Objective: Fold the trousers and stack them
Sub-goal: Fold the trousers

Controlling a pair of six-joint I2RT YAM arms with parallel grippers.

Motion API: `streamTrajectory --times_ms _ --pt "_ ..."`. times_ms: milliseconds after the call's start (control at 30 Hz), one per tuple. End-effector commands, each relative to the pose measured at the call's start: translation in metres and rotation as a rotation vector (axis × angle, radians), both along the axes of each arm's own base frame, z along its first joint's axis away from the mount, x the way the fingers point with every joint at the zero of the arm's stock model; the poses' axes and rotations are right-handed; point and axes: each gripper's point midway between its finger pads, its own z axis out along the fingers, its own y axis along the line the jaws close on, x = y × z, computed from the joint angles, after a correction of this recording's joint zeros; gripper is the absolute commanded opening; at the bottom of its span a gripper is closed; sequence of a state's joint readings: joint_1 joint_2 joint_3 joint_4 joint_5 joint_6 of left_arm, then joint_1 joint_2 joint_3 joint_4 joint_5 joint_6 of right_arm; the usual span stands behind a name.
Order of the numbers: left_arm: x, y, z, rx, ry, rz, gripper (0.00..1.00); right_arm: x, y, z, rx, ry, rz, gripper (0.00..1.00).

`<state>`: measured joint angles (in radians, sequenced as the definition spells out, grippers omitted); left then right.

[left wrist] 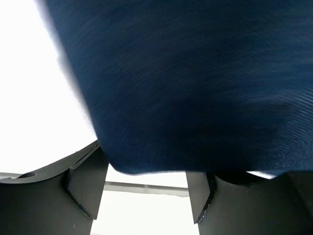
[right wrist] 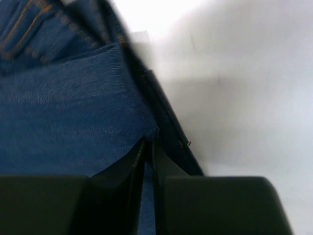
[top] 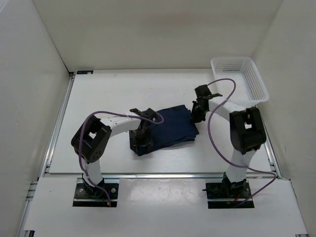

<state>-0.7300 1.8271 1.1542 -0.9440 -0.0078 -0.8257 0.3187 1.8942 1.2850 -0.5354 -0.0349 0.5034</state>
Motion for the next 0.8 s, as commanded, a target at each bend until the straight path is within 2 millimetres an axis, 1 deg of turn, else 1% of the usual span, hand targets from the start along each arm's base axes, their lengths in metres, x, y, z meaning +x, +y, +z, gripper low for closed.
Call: streamTrajectory --times_ms 0,33,67,100,133,167,200,233,267,300,333,367,433,467,500,567,700,767 --pt "0.033 0.039 0.018 0.058 -0.108 0.065 0.71 -0.053 0.013 0.003 0.068 0.062 -0.002 0.13" --pt "0.045 0.054 0.024 0.088 -0.139 0.083 0.71 -0.066 0.019 0.010 0.079 0.050 0.009 0.12" --pt "0.050 0.062 0.027 0.107 -0.147 0.093 0.71 -0.078 0.021 0.009 0.086 0.069 -0.012 0.12" --pt "0.055 0.067 0.033 0.112 -0.162 0.101 0.71 -0.101 0.019 -0.001 0.086 0.109 -0.013 0.12" --pt "0.058 0.071 0.037 0.115 -0.160 0.104 0.71 -0.114 0.026 0.000 0.088 0.113 0.010 0.12" --pt "0.070 0.074 0.044 0.110 -0.189 0.120 0.71 -0.116 0.024 0.008 0.074 0.072 0.001 0.18" --pt "0.072 0.076 0.048 0.122 -0.195 0.108 0.71 -0.123 0.020 0.009 0.054 0.075 -0.006 0.29" --pt "0.077 0.078 0.052 0.119 -0.200 0.122 0.71 -0.127 0.017 0.011 0.039 0.065 -0.004 0.38" --pt "0.078 0.078 0.056 0.119 -0.201 0.113 0.71 -0.126 0.013 0.018 0.027 0.041 -0.012 0.48" --pt "0.086 0.073 0.064 0.103 -0.228 0.116 0.71 -0.123 0.009 0.024 0.004 0.026 -0.022 0.54" --pt "0.088 0.074 0.071 0.105 -0.241 0.118 0.71 -0.124 0.001 0.026 -0.037 0.031 -0.035 0.56" --pt "0.094 0.072 0.079 0.095 -0.258 0.111 0.71 -0.115 0.002 0.037 -0.035 0.003 -0.013 0.56" --pt "0.097 0.070 0.092 0.078 -0.287 0.114 0.71 -0.110 0.005 0.048 -0.022 -0.022 0.011 0.56" --pt "0.097 0.070 0.094 0.078 -0.287 0.115 0.71 -0.106 0.007 0.053 -0.018 -0.037 0.020 0.54" --pt "0.100 0.068 0.102 0.065 -0.308 0.117 0.71 -0.103 0.009 0.057 -0.012 -0.049 0.020 0.53" --pt "0.099 0.067 0.104 0.052 -0.311 0.117 0.71 -0.103 0.009 0.057 -0.012 -0.049 0.020 0.52" --pt "0.099 0.067 0.107 0.047 -0.319 0.118 0.71 -0.100 0.006 0.042 -0.055 -0.013 0.023 0.51" --pt "0.099 0.067 0.107 0.047 -0.319 0.118 0.71 -0.098 0.005 0.039 -0.064 -0.015 0.020 0.54"
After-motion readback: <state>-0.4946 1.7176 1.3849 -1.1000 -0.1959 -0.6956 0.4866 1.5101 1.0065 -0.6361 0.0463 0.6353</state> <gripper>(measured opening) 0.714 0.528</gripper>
